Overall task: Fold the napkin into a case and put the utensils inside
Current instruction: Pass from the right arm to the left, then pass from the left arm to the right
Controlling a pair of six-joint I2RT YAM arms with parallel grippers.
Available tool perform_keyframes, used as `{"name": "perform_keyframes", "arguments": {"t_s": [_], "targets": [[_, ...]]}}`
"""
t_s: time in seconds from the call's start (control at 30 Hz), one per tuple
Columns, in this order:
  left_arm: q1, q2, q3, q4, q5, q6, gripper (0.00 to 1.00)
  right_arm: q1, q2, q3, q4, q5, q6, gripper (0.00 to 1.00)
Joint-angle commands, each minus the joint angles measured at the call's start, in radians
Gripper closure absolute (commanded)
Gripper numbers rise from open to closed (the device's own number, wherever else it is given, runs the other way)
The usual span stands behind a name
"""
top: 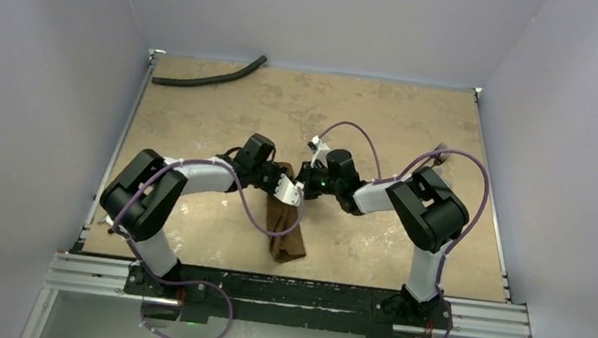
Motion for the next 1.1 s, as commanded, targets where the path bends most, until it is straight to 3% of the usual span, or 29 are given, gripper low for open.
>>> {"name": "perform_keyframes", "arguments": {"t_s": [0.0, 0.2, 0.37, 0.53, 1.07], "targets": [[0.018, -0.077, 0.091, -0.325, 0.066, -0.019, 1.0, -0.019, 0.038, 0.054, -0.133, -0.054, -0.082, 1.0], [0.001, -0.142, 0.173, -0.732, 0.196, 0.091, 1.0, -0.03, 0.063, 0.116, -0.213, -0.021, -0.096, 1.0], [-0.169, -0.209, 0.178, -0.905, 0.247, 0.098, 1.0, -0.03, 0.089, 0.132, -0.233, 0.02, -0.082, 1.0], [-0.249, -0.178, 0.167, -0.979, 0.233, 0.163, 1.0, -0.028, 0.095, 0.138, -0.233, 0.056, -0.064, 1.0], [-0.302, -0.025, 0.184, -0.623, 0.204, 0.087, 1.0, -0.02, 0.124, 0.097, -0.17, 0.059, -0.013, 1.0]]}}
